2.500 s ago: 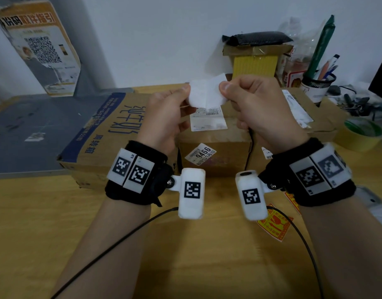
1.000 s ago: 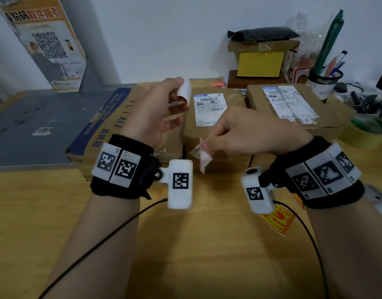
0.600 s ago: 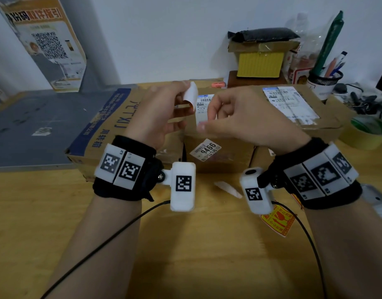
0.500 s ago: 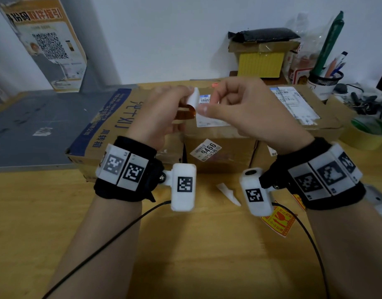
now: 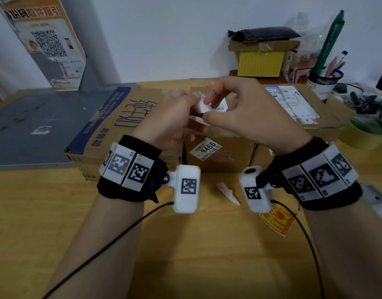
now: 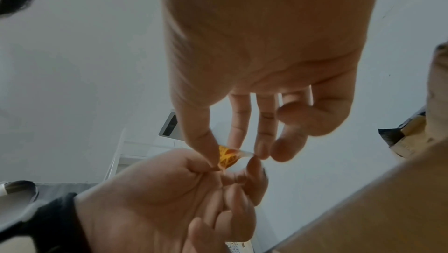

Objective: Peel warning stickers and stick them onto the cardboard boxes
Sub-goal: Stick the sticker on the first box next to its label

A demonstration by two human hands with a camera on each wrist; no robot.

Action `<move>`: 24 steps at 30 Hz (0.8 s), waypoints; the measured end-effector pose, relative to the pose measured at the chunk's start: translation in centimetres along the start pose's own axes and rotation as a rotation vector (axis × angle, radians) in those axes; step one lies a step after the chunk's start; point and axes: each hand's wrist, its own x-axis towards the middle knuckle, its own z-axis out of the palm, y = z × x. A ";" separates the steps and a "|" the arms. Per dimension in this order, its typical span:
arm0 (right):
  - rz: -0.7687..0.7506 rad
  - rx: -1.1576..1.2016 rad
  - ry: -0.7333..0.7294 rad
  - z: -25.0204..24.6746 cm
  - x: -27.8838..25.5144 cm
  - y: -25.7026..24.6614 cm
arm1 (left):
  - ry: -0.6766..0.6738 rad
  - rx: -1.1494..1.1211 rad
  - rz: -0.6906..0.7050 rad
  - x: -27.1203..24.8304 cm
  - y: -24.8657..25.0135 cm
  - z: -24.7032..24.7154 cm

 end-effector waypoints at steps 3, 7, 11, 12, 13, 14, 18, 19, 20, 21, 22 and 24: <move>-0.031 0.009 0.038 0.0 0.2 0.3 | 0.004 -0.044 -0.001 -0.1 0.1 -0.1; -0.070 0.001 0.082 0.2 0.3 0.6 | -0.005 -0.128 -0.011 -0.1 0.2 -0.3; -0.088 0.002 0.044 -0.2 0.3 0.6 | -0.051 -0.203 -0.011 -0.2 0.5 -0.7; -0.089 0.004 0.043 -0.2 0.3 0.6 | -0.066 -0.210 -0.002 -0.4 0.6 -0.8; -0.088 0.007 0.047 -0.2 0.3 0.5 | -0.084 -0.212 0.008 -0.5 0.7 -0.8; -0.087 0.010 0.055 -0.2 0.3 0.5 | -0.101 -0.212 0.019 -0.7 0.8 -0.8; -0.122 0.033 0.078 -0.2 0.0 0.0 | -0.140 -0.222 0.039 -0.8 0.8 -1.0; -0.129 0.052 0.087 -0.3 -0.1 -0.1 | -0.140 -0.227 0.036 -0.7 0.8 -0.9; -0.128 0.077 0.099 -0.3 -0.1 -0.2 | -0.136 -0.236 0.031 -0.7 0.8 -0.9; -0.120 0.101 0.113 -0.4 -0.1 -0.4 | -0.128 -0.245 0.025 -0.7 0.8 -0.9; -0.110 0.118 0.130 -0.3 -0.1 -0.4 | -0.117 -0.252 0.023 -0.6 0.7 -0.9; -0.090 0.128 0.159 -0.2 0.2 -0.1 | -0.111 -0.242 0.024 -0.6 0.8 -0.9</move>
